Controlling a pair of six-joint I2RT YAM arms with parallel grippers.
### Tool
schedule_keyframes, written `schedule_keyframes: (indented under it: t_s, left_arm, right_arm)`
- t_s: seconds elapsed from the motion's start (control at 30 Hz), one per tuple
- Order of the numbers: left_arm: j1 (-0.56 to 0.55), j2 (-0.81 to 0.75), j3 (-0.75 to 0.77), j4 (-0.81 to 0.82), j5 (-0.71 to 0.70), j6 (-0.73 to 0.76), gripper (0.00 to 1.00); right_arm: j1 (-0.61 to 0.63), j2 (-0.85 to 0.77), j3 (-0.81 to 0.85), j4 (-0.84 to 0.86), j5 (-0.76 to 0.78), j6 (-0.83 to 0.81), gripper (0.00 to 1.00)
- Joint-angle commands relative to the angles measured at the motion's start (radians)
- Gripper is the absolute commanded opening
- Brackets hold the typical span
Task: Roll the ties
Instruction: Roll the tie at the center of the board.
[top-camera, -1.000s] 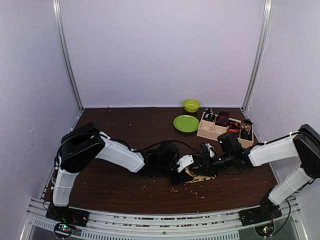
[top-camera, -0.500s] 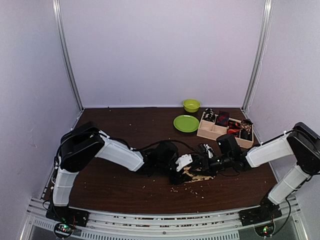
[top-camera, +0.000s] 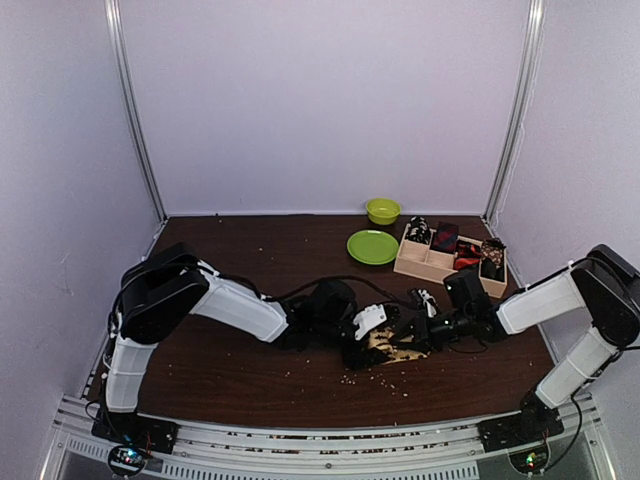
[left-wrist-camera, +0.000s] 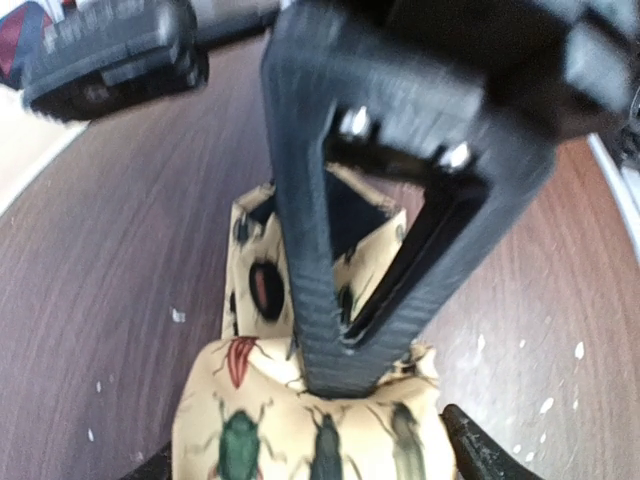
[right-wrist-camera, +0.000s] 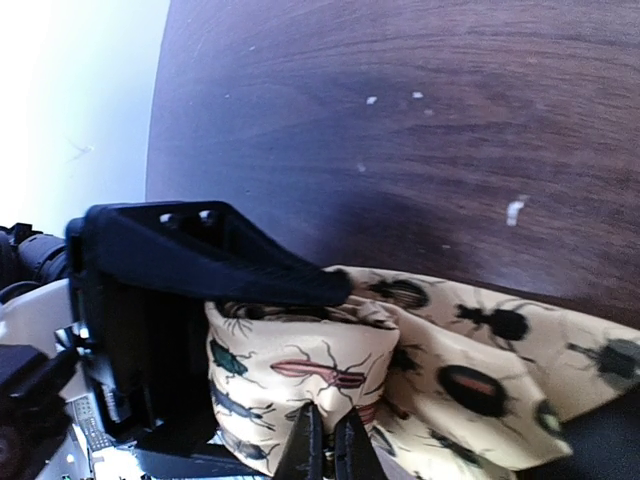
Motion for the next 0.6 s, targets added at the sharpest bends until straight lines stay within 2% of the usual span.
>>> schedule_keyframes:
  t_s: [0.0,0.2,0.43,0.57]
  left_arm:
    - [0.005,0.041,0.041,0.116,0.067,-0.030,0.72]
    - [0.001,0.091,0.033,0.254,0.069,-0.069,0.73]
    - [0.001,0.071,-0.065,0.422,0.049,-0.103,0.84]
    - [0.001,0.048,-0.106,0.445,0.022,-0.104,0.85]
  right_arm:
    - [-0.029,0.045,-0.047,-0.215,0.157,-0.062,0.00]
    - [-0.031,0.058,-0.023,-0.274,0.216,-0.104,0.00]
    - [-0.029,0.014,-0.004,-0.373,0.296,-0.154,0.00]
    - [-0.015,0.022,0.013,-0.374,0.293,-0.155,0.00]
